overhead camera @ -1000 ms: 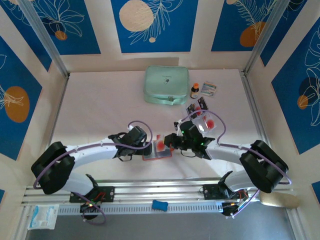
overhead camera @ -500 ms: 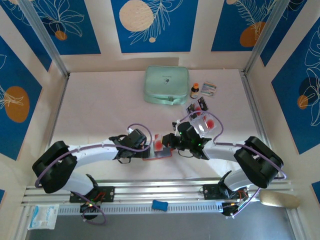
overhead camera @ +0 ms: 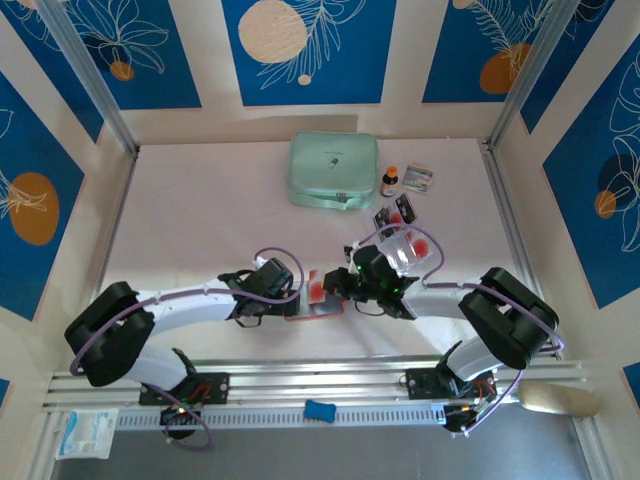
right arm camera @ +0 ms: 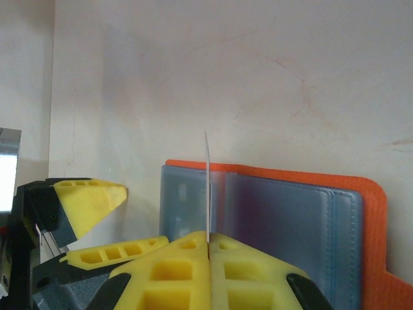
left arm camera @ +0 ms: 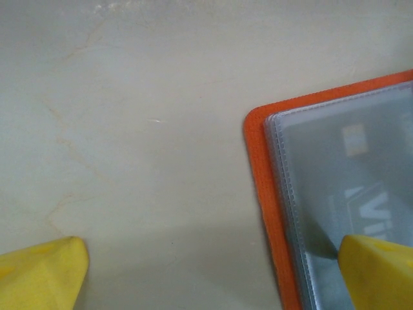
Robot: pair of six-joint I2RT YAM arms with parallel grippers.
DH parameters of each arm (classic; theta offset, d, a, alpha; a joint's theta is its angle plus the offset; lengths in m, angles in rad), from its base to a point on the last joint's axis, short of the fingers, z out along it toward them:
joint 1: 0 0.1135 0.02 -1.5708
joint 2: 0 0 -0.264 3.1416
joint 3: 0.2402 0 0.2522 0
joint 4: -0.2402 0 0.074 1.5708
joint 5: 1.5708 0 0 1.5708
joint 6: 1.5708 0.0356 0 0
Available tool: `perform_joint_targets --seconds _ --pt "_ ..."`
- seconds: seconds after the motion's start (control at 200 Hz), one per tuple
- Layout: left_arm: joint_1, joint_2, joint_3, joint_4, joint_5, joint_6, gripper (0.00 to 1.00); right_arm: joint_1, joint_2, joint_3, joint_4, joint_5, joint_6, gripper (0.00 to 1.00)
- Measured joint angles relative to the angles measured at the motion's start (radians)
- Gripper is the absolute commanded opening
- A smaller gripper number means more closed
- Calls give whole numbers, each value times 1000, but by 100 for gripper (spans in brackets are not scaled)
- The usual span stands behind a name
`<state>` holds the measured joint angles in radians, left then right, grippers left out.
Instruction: Put the credit cards into the card holder
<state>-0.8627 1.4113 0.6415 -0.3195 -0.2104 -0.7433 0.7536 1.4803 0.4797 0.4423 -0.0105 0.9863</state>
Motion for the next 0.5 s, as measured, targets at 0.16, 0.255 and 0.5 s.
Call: perform_joint_targets --seconds 0.16,0.255,0.5 --pt "0 0 -2 2 -2 0 100 1 14 -1 18 0 10 0" --pt "-1 0 -2 2 -3 0 100 5 20 -5 27 -1 14 0" --pt "-2 0 -6 6 -7 -1 100 13 31 -26 58 -1 23 0"
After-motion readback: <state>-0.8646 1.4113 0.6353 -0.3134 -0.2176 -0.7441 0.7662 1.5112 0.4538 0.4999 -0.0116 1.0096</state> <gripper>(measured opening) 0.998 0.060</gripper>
